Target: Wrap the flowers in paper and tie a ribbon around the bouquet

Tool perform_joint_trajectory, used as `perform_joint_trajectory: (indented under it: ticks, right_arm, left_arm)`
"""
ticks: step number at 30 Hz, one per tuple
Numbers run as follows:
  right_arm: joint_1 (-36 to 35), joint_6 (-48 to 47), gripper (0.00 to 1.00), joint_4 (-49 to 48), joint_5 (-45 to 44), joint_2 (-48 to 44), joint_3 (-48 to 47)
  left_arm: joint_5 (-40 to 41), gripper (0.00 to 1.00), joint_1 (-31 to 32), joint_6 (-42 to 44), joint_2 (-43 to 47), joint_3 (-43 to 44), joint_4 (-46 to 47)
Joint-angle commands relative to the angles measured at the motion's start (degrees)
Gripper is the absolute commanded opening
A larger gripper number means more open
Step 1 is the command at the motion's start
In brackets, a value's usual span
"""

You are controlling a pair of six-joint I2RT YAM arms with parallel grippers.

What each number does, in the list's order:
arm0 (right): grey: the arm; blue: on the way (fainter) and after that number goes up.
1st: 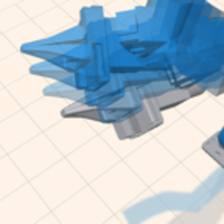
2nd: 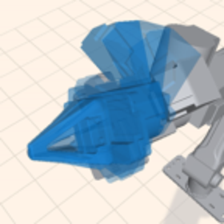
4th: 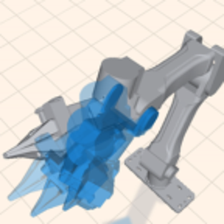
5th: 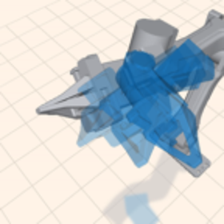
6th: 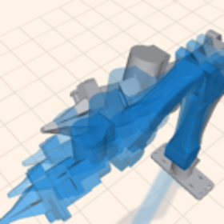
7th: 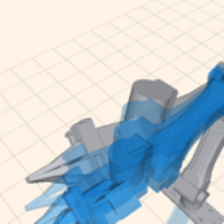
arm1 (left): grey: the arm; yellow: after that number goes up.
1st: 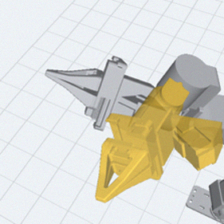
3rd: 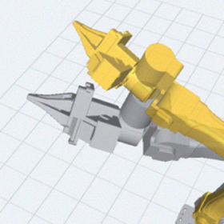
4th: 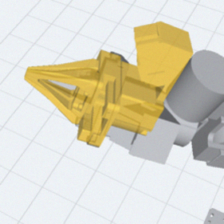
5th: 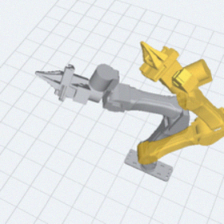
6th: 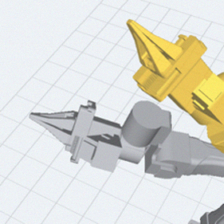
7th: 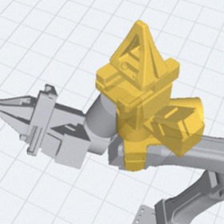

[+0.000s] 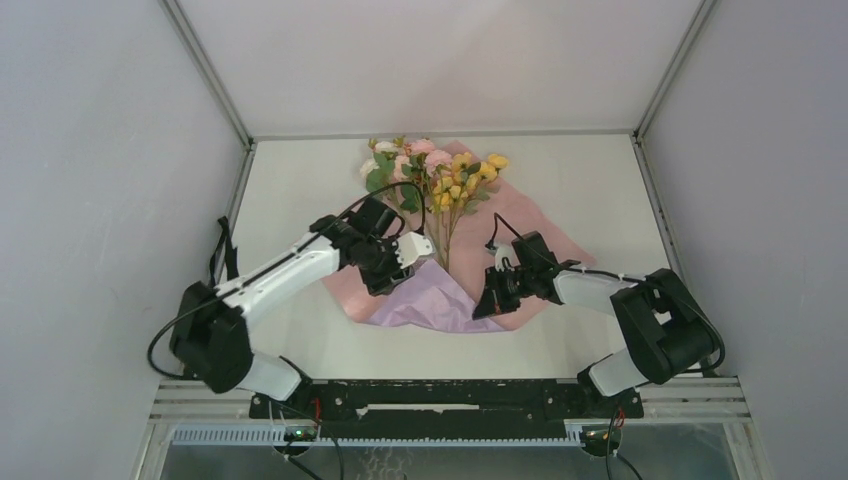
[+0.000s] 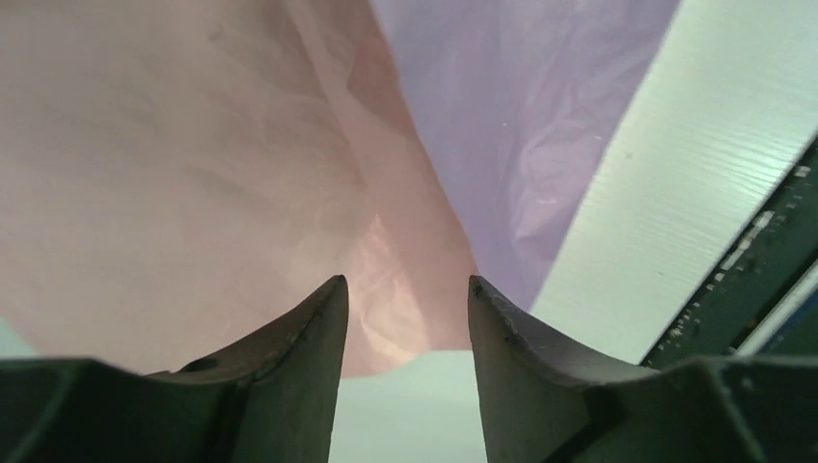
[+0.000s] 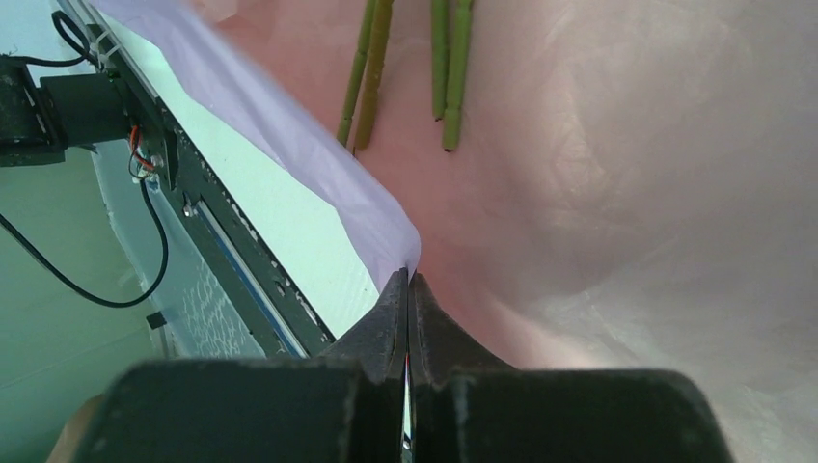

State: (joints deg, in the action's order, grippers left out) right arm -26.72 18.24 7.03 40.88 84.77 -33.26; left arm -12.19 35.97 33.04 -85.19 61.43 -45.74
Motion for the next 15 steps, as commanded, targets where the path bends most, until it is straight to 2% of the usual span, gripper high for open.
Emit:
perform_joint_trajectory:
  ticks: [1,4,7,9,15]
  right_arm:
    - [0.44,2.07,0.00,-1.90,-0.28,0.77,-0.23]
    - [0.62,2.46,0.00,-2.18,-0.18,0.92,-0.31]
    - [1.14,2.99,0.00,-2.06,-0.36,0.96,-0.26]
    - [1.36,3.14,0.00,-1.90,-0.44,1.09,-0.30]
    - [1.36,2.73,0.00,-0.63,-0.88,0.32,-0.24]
  left_arm:
    - [-4.07,0.51,3.67,1.15,6.01,5.87,-9.38]
    - [-9.29,0.49,10.66,3.12,2.56,5.02,-9.84]
    - [-5.43,0.39,15.31,1.44,-3.67,5.30,-4.86]
    - [-3.84,0.32,16.56,0.33,-7.92,7.97,-3.34]
    - [3.10,0.24,16.70,1.33,-14.94,8.33,1.79]
